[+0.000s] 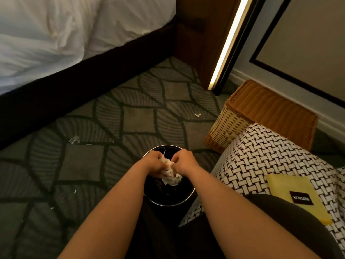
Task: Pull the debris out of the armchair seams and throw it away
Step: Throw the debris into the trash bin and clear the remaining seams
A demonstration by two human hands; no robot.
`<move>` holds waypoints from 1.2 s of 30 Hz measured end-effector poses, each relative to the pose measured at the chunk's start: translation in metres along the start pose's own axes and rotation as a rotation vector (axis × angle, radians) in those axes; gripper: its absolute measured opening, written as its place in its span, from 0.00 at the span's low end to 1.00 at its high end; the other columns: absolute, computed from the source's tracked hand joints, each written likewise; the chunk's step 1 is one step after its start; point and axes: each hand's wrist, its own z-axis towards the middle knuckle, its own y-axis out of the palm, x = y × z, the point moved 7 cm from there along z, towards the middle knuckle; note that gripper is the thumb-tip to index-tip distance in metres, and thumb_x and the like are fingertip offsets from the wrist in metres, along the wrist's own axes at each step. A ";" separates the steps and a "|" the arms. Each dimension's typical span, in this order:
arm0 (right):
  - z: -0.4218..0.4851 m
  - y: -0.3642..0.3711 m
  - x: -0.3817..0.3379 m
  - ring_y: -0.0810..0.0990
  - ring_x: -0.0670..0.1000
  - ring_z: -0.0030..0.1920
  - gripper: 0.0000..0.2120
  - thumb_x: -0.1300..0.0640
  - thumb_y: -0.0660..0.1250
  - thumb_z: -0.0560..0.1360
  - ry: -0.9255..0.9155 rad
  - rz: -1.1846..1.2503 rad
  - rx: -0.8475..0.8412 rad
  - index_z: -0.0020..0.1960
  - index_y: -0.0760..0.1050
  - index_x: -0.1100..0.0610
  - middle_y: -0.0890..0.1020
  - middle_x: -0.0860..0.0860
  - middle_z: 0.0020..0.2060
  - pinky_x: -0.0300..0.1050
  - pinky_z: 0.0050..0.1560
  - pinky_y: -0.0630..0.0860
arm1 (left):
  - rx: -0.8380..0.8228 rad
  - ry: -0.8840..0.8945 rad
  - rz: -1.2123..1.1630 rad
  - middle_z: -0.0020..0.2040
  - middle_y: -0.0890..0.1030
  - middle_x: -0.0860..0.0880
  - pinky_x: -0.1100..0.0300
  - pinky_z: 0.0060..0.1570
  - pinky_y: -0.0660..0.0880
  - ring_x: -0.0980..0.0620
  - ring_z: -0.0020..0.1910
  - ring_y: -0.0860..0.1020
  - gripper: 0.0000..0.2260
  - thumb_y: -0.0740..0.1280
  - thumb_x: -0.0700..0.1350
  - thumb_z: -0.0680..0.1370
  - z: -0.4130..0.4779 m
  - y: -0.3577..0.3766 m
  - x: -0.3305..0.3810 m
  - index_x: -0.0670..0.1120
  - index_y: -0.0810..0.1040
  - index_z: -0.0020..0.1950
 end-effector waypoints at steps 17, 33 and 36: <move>0.033 0.033 0.033 0.75 0.57 0.61 0.15 0.65 0.62 0.74 0.124 -0.102 -0.180 0.59 0.78 0.57 0.77 0.56 0.60 0.51 0.61 0.73 | -0.034 0.035 0.617 0.64 0.75 0.43 0.57 0.61 0.68 0.46 0.63 0.72 0.16 0.64 0.41 0.77 0.039 0.001 0.002 0.41 0.74 0.64; -0.093 -0.111 0.004 0.77 0.54 0.56 0.13 0.56 0.63 0.77 -0.130 -0.097 -0.012 0.59 0.78 0.57 0.80 0.56 0.56 0.51 0.59 0.75 | 0.067 0.319 0.224 0.50 0.77 0.45 0.66 0.34 0.69 0.52 0.47 0.76 0.11 0.60 0.45 0.80 -0.100 0.005 0.063 0.41 0.75 0.58; -0.129 -0.132 -0.005 0.77 0.52 0.56 0.13 0.54 0.62 0.77 -0.237 -0.193 0.036 0.59 0.77 0.56 0.79 0.54 0.56 0.49 0.59 0.74 | 0.061 0.412 0.267 0.50 0.79 0.46 0.65 0.36 0.70 0.52 0.46 0.77 0.09 0.60 0.47 0.80 -0.131 0.013 0.090 0.44 0.75 0.54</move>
